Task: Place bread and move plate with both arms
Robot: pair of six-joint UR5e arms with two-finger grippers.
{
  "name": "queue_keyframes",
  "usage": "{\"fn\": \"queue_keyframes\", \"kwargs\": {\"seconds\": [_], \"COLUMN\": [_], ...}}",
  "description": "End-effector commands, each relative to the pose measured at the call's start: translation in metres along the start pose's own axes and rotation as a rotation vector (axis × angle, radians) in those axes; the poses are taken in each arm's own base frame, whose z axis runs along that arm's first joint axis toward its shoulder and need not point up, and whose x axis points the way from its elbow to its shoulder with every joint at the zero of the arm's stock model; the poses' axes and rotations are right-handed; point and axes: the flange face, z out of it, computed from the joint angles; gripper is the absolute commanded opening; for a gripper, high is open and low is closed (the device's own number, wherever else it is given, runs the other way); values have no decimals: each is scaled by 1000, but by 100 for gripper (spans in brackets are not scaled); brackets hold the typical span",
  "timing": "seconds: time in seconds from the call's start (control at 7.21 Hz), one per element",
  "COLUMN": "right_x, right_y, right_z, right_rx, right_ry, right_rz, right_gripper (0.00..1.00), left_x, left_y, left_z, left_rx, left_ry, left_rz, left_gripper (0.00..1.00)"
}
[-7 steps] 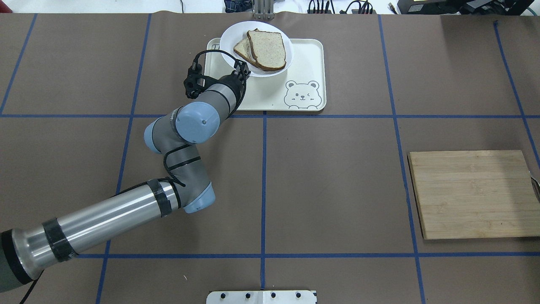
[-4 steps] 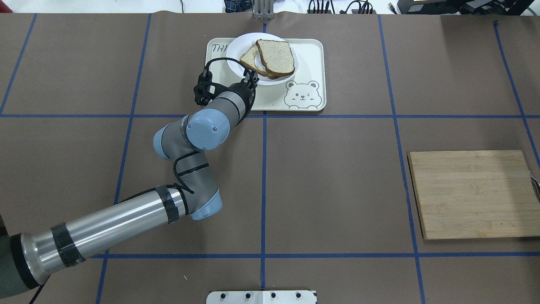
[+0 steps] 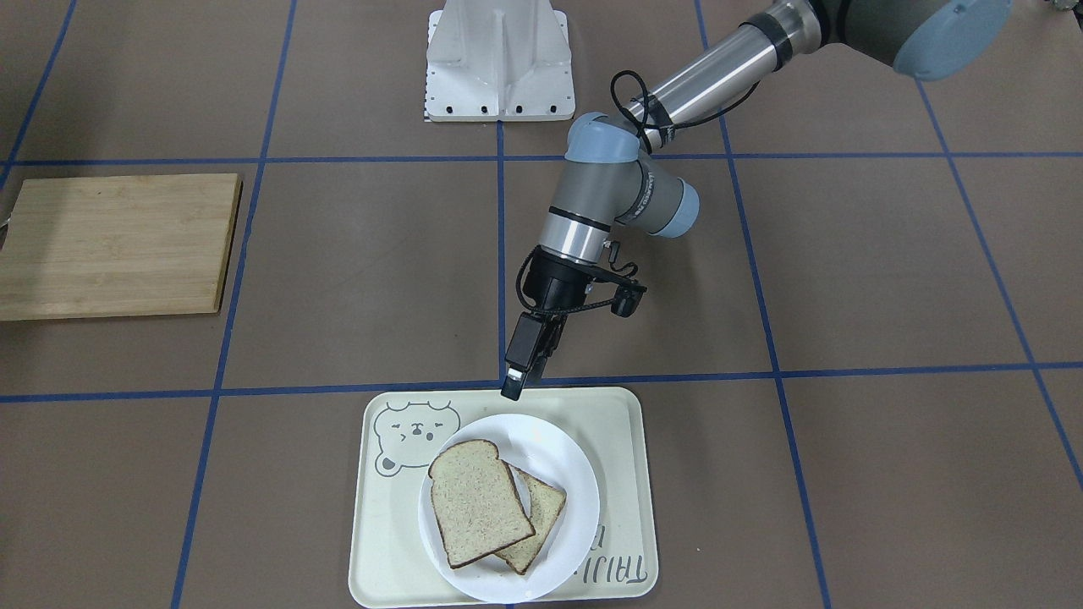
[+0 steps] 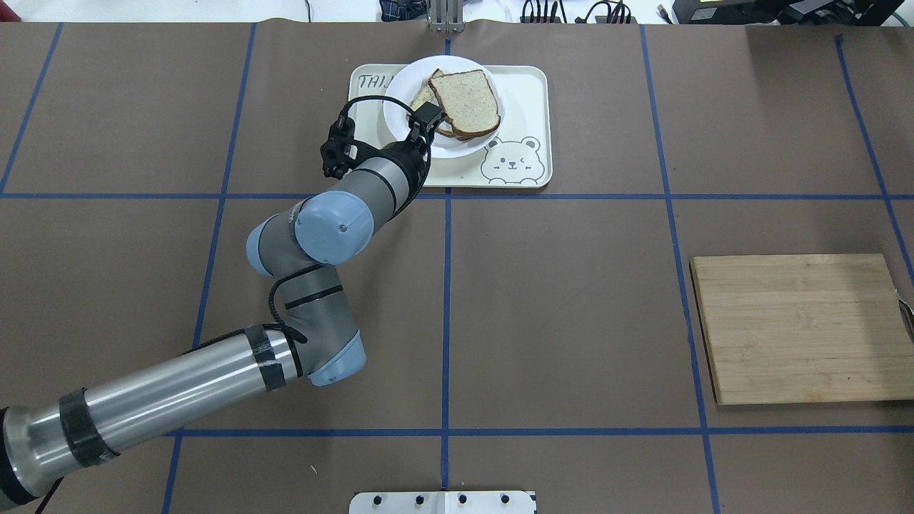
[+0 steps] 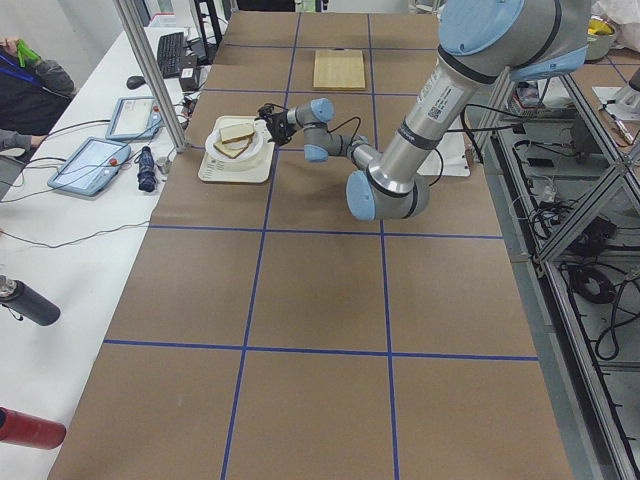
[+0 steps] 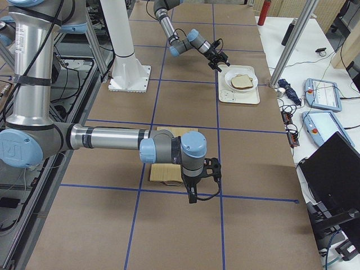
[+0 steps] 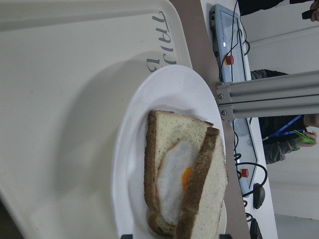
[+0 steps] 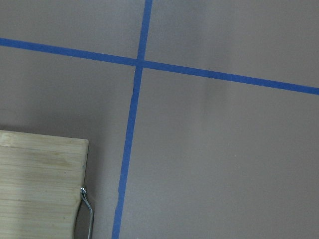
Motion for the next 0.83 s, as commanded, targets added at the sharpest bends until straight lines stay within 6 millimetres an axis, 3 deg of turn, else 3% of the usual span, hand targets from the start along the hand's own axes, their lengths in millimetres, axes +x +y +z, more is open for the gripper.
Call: {"fn": "queue_keyframes", "kwargs": {"seconds": [0.0,0.14,0.28,0.55,0.69], "right_x": [1,2,3,4,4], "right_y": [0,1,1,2,2], "right_z": [2,2,4,6,6], "right_rx": [-3,-4,-8,-12,-12], "right_ry": [-1,-1,-3,-5,-5], "right_rz": [3,3,5,9,9], "right_gripper": [100,100,100,100,100], "left_x": [13,5,5,17,28], "left_y": [5,-8,-13,-4,-12], "left_z": [-43,-83,-107,-133,-147], "left_rx": [-142,-226,-263,-324,-353], "left_ry": [-69,-81,-125,-334,-408], "left_rz": [38,169,359,852,1018], "left_gripper": [98,98,98,98,98]}}
